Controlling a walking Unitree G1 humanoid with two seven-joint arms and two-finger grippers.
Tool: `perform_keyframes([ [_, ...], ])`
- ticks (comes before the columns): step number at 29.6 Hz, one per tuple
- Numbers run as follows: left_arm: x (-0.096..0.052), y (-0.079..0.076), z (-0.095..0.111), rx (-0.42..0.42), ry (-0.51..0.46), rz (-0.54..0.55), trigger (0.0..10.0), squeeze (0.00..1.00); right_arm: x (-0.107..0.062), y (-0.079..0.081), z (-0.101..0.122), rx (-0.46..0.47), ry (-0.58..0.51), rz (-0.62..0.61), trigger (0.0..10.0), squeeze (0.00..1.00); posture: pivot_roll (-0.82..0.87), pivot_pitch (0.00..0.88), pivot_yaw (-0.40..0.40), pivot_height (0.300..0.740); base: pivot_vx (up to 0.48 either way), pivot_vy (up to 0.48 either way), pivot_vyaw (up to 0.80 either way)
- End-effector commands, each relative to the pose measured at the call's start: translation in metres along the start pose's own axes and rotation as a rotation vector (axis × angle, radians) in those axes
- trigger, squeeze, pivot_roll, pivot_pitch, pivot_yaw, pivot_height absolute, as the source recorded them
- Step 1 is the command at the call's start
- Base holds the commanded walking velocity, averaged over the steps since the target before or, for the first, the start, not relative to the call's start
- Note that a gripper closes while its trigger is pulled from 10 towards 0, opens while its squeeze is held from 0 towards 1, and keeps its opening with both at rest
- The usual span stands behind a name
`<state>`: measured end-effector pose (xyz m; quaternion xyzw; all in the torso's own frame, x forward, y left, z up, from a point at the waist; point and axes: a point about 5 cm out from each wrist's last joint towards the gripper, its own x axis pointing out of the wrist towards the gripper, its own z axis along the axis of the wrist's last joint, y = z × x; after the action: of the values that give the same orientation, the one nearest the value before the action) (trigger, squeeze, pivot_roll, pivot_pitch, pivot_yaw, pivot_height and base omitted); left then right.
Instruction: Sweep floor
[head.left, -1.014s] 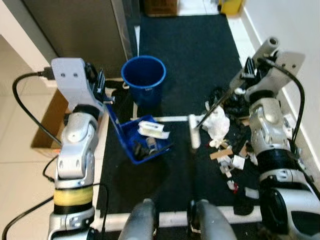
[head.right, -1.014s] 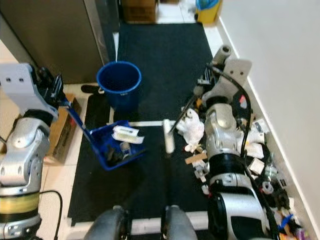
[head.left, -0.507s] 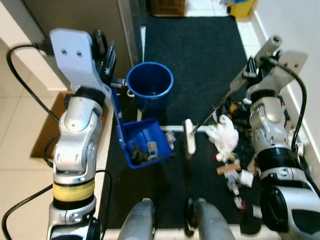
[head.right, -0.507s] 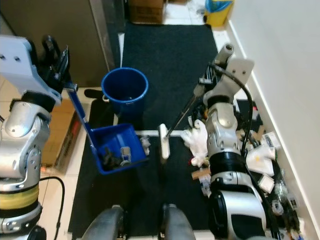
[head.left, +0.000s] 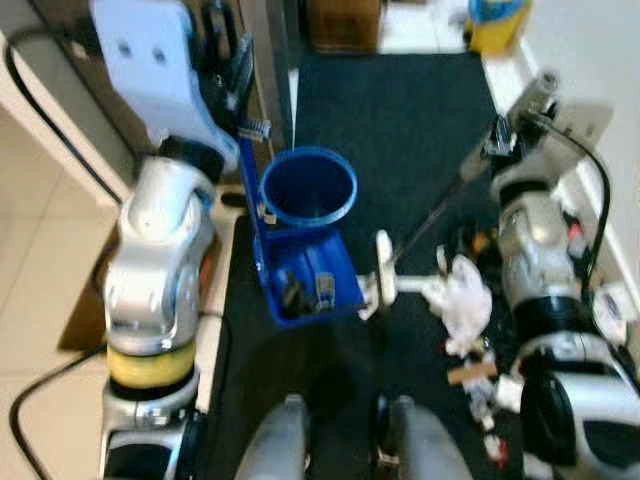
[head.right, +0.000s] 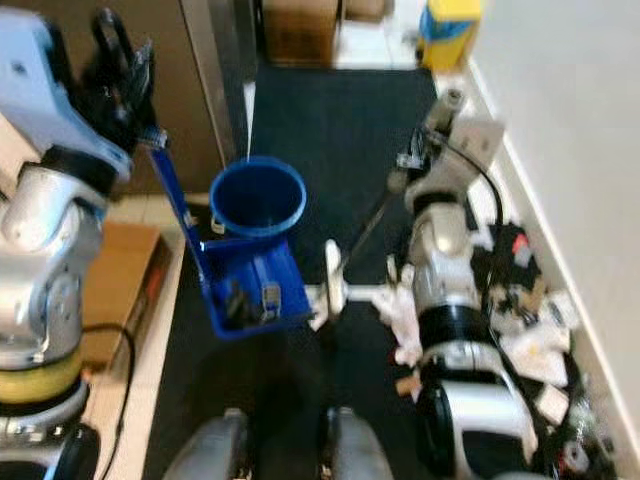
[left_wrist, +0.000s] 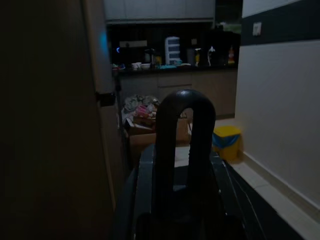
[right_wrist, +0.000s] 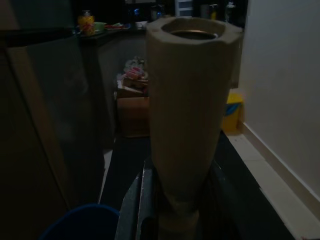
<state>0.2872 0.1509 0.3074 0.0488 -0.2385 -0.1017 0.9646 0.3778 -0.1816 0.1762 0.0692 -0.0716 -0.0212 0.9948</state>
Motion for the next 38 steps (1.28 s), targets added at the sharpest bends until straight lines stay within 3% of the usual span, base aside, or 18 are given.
perform_keyframes([
  [1,0.001,-0.005,0.022,-0.028,-0.084,-0.031,10.0,0.00,0.001,-0.010,0.009,-0.009,-0.059,-0.059,10.0,0.00,0.05,0.157,-0.006,0.740,0.345,0.000,0.00],
  [8,0.009,0.001,0.048,-0.081,-0.162,-0.023,10.0,0.00,0.001,-0.024,0.006,-0.090,-0.038,-0.140,10.0,0.00,0.05,0.158,-0.010,0.740,0.049,0.000,0.00],
  [15,0.013,0.009,0.058,-0.074,-0.193,-0.001,10.0,0.00,-0.001,-0.020,0.000,-0.097,-0.023,-0.125,10.0,0.00,0.05,0.158,-0.010,0.740,0.146,0.000,0.00],
  [18,0.017,0.019,0.065,-0.058,-0.207,0.028,10.0,0.00,-0.002,-0.019,-0.004,-0.098,-0.017,-0.123,10.0,0.00,0.05,0.159,-0.010,0.740,0.349,0.000,0.00],
  [38,0.020,0.026,0.067,-0.029,-0.204,0.038,10.0,0.00,-0.001,-0.018,-0.004,-0.094,-0.020,-0.114,10.0,0.00,0.05,0.159,-0.010,0.740,0.472,0.000,0.00],
])
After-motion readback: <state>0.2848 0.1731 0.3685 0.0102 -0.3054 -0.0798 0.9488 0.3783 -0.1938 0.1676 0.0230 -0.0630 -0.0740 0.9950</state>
